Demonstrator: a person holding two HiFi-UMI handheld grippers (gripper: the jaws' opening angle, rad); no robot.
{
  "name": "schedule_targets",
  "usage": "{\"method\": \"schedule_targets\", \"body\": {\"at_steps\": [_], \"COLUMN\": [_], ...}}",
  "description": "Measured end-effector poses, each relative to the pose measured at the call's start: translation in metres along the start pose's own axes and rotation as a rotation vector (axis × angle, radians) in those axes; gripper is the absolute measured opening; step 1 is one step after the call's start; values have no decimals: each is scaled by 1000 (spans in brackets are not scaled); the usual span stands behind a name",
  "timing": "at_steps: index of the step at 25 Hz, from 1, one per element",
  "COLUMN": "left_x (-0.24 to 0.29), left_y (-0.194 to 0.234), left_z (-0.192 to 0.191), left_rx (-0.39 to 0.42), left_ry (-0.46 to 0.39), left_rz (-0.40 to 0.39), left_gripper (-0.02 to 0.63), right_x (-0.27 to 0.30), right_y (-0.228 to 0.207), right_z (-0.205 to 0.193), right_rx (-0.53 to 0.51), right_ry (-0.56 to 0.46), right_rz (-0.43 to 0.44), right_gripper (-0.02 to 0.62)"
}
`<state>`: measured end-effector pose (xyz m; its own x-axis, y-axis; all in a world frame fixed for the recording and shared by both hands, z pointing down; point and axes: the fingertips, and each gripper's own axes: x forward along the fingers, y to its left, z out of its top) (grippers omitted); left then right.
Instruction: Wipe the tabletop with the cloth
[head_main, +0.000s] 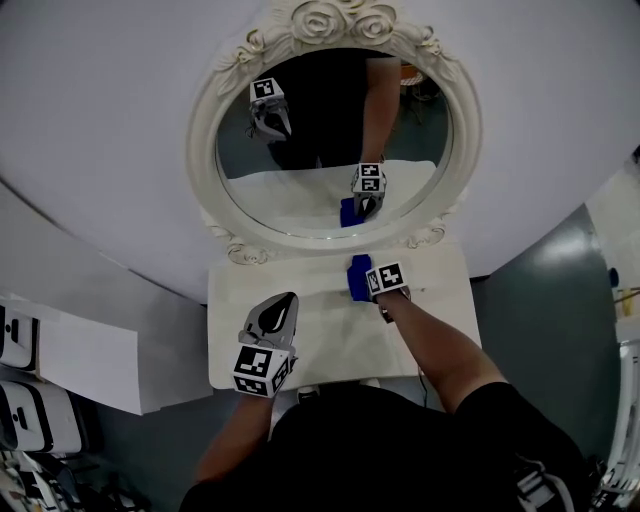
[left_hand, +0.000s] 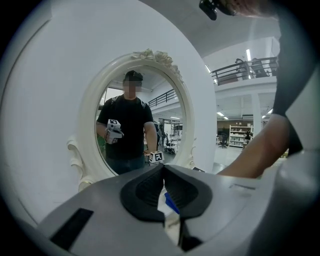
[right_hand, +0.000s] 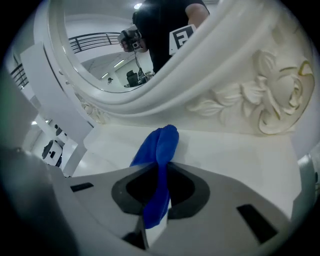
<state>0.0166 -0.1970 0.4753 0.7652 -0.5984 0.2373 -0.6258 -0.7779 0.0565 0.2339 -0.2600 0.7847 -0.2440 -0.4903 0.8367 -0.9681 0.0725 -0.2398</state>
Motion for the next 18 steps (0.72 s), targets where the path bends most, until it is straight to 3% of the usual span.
{"method": "schedule_targets", "body": {"at_steps": [18], "left_x": [83], "left_y": [-71], "left_z": [12], "left_rx": [30], "left_ry": [17], "left_rz": [-119], "left_gripper": [11], "right_x": [-80], "right_y": [-192], "right_z": [-38], "right_rx": [220], "right_ry": [-67], "right_rz": [-156], "right_gripper": [38]}}
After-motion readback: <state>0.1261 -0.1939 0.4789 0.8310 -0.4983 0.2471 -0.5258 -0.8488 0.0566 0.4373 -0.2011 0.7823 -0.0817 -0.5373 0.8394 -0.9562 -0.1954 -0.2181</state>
